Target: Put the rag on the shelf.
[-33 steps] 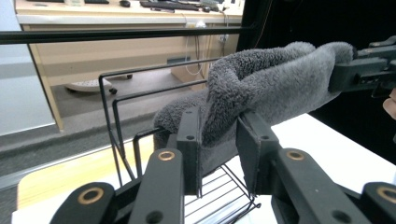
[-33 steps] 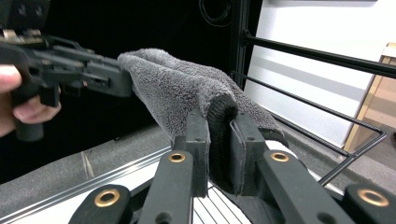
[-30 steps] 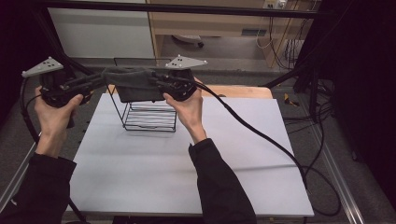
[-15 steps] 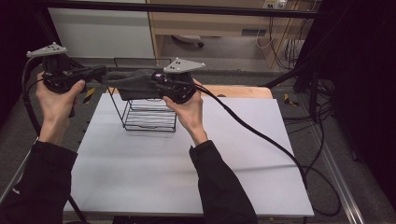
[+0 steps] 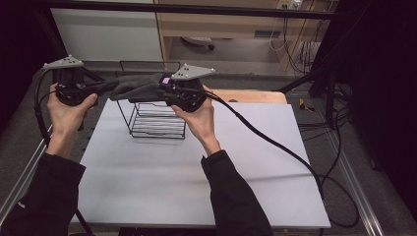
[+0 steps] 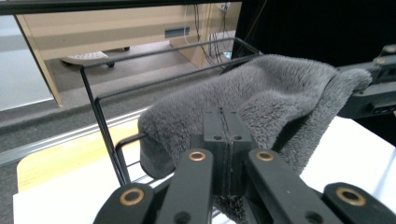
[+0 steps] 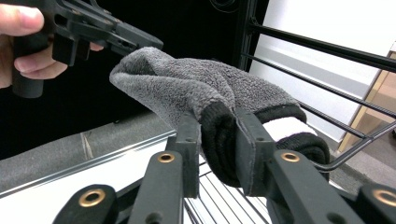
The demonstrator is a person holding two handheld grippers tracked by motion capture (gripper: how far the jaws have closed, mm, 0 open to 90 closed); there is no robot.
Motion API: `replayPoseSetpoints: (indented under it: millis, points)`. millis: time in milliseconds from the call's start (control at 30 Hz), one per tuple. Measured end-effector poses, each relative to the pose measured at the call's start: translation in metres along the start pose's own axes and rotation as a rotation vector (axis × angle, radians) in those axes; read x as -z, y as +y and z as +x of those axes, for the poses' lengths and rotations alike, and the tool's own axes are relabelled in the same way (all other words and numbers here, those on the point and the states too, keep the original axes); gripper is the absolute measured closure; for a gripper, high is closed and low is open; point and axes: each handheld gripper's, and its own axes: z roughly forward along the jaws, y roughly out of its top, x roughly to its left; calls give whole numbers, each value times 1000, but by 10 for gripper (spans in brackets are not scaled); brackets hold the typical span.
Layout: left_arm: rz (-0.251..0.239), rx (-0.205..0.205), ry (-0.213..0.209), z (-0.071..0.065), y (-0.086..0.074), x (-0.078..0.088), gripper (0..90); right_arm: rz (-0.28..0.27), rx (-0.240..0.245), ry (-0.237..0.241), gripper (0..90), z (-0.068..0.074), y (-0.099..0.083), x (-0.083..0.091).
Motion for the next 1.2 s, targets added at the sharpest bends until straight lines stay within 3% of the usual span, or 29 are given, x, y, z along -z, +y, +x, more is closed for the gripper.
replayPoseSetpoints:
  millis: [333,433,500,567,667,733,967,1200]
  points:
    - [28,-18,-6,-1,-15,-7,896,5,3,-5,399,3,2,6]
    - [45,-20,-6,-1,-21,-11,896,-10,-2,-4,382,3,4,10]
    - [55,-24,-6,-1,-26,-13,896,-19,-10,2,445,2,6,11]
    - [57,-24,-6,-1,-29,-16,896,-20,-17,7,584,2,6,11]
    - [59,-23,-9,0,-35,-18,896,5,-28,15,790,1,4,7]
    - [59,-23,-9,0,-38,-20,896,31,-37,15,866,-1,1,2]
    - [65,-30,10,0,-45,-25,895,122,-62,-14,900,-3,-15,-15]
    - [64,-14,26,5,-51,-36,891,147,-107,-40,900,-11,-31,-22]
